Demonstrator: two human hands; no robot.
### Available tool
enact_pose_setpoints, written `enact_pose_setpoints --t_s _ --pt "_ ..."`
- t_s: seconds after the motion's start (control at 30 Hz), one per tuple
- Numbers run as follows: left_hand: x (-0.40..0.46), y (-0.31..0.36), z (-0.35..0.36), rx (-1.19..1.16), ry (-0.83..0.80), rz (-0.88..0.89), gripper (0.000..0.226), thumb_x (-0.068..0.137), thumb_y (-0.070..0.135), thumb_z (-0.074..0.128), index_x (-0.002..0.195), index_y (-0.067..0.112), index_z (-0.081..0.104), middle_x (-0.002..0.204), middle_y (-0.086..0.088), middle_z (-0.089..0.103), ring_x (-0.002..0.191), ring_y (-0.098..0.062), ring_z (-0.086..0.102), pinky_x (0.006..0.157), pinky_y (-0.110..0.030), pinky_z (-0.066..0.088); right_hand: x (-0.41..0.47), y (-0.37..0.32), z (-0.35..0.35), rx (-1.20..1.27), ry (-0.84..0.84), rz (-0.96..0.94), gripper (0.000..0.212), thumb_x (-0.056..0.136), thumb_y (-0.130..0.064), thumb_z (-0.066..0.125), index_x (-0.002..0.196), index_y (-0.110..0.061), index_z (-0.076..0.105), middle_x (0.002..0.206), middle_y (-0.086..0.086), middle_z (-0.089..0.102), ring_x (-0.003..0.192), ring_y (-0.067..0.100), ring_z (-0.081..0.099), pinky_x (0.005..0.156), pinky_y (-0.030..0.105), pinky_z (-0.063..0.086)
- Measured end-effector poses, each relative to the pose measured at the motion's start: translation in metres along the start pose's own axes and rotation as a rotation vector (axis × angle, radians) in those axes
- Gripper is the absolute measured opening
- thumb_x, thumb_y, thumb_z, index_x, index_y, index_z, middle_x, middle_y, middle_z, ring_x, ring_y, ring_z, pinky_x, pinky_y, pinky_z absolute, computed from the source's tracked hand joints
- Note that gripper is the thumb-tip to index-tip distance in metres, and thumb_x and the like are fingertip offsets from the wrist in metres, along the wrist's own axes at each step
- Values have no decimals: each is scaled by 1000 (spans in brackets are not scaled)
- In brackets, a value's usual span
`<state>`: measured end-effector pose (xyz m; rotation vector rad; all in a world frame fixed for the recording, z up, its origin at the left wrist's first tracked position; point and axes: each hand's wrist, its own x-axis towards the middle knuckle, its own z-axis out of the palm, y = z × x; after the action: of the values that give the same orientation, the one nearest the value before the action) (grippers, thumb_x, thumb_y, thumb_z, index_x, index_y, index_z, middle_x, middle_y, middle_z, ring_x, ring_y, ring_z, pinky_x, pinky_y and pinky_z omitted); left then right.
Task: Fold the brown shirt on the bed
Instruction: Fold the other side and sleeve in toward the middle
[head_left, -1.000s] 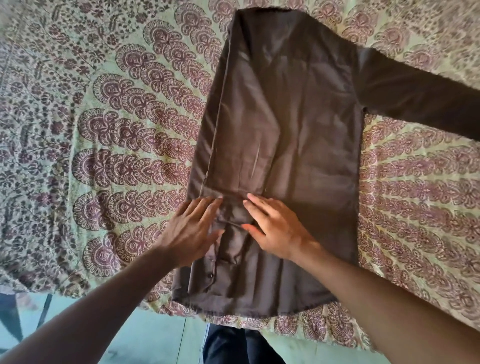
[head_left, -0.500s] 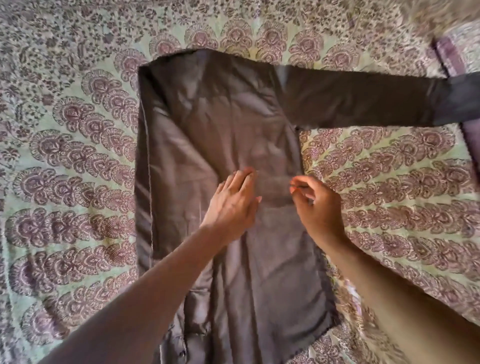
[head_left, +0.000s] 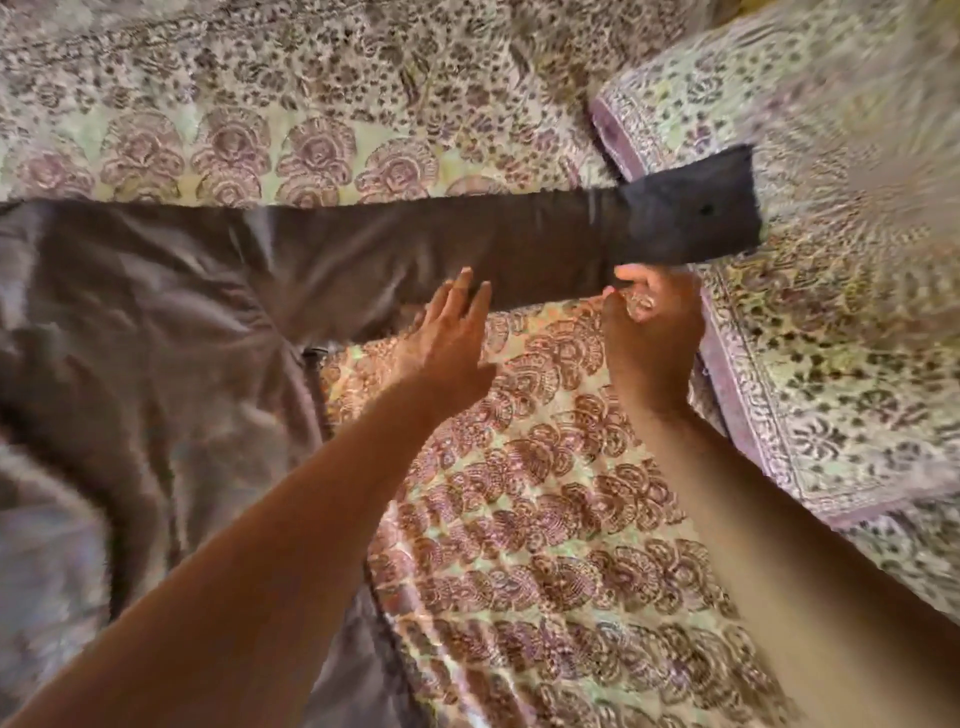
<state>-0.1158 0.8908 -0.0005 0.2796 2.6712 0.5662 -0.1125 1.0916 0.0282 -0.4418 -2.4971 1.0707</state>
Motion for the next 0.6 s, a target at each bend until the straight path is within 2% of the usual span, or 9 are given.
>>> enact_pose_setpoints --t_s 0.07,0.13,0.2,0.27,0.33,0.4,0.5,0.57,0.6 --pt "11 15 2 50 -48 -67 98 93 42 73 166 23 12 176 -1 -5 162 -26 1 127 -51 18 30 16 -4 -116 111 2 25 79 -12 62 97 -13 80 115 21 64 114 37 59 100 23 37" --pt "14 25 2 59 -42 -126 95 92 45 74 165 26 17 176 3 -3 162 -26 3 126 -51 21 51 26 -9 -210 187 69 28 80 -14 66 102 -19 81 140 32 48 137 47 43 113 34 23" --pt "13 27 1 44 -39 -151 95 90 47 75 164 27 19 175 5 -1 162 -25 5 126 -50 22 61 32 -11 -278 144 156 31 82 -17 69 111 -19 80 152 31 36 147 45 31 117 38 14" --pt "15 27 0 46 -44 -147 97 87 48 77 164 28 20 175 6 1 161 -25 7 125 -50 26 70 41 -9 -269 105 145 33 80 -16 68 111 -8 78 143 28 46 136 43 44 113 49 30" --pt "16 26 -2 68 -65 -157 99 84 48 80 162 28 23 175 6 6 160 -27 12 122 -53 31 73 43 -6 -168 81 102 35 81 -13 64 112 0 75 127 25 57 115 41 60 100 49 49" --pt "20 28 -7 9 -26 -157 88 84 46 82 157 27 36 170 1 23 154 -28 28 117 -53 40 67 37 -4 -80 60 7 28 87 -7 62 110 2 74 116 21 61 99 29 65 86 43 58" --pt "19 44 -30 -587 180 -272 53 87 60 72 124 23 65 128 -2 67 117 -20 64 99 -43 54 29 17 0 -51 -73 -238 22 92 0 61 112 2 71 119 17 62 107 12 57 95 19 51" --pt "17 55 -51 -1097 51 -415 52 78 72 63 103 26 68 110 3 73 102 -16 68 90 -40 55 -10 -1 1 -19 -252 -348 30 91 0 62 120 3 68 129 17 59 116 20 60 102 29 53" --pt "13 56 -57 -1224 -59 -471 51 76 70 66 100 26 68 105 3 74 97 -17 69 86 -41 56 -31 -9 2 12 -326 -389 32 90 1 63 122 3 67 131 17 59 116 25 62 97 36 57"
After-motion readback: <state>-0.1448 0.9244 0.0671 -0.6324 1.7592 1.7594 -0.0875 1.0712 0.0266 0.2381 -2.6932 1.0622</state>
